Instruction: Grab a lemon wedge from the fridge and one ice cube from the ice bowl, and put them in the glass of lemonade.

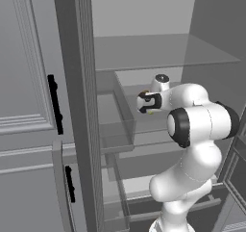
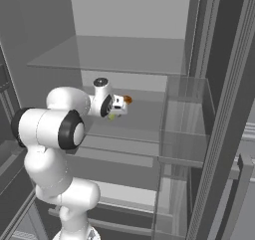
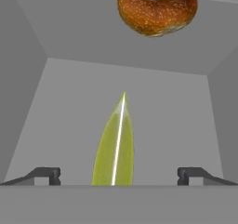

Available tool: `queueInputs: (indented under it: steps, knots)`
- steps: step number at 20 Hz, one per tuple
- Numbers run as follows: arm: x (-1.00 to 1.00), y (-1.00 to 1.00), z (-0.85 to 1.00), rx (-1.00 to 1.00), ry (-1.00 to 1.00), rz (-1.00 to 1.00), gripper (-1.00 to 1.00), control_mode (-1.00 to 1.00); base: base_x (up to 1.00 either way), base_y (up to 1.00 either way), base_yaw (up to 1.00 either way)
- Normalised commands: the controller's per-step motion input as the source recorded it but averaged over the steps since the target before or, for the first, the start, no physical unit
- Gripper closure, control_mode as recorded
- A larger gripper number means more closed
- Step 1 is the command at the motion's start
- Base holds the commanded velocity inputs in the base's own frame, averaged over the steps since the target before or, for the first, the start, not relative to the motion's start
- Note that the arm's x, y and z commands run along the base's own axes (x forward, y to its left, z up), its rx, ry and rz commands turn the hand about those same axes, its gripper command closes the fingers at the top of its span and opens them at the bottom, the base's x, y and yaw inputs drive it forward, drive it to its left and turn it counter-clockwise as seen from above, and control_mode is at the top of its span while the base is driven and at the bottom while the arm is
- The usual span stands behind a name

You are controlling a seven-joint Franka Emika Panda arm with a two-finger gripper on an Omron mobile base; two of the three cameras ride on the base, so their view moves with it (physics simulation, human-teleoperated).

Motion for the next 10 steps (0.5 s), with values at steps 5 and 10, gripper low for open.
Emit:
queueInputs:
  steps: [5,10]
  knots:
    - [0.00,0.00,-0.46,0.00,0.01,0.00,-1.00,-1.00,0.00,0.00,0.00]
    - [0.00,0.00,-0.13,0.00,0.00,0.00,-1.00,-1.00,0.00,0.00,0.00]
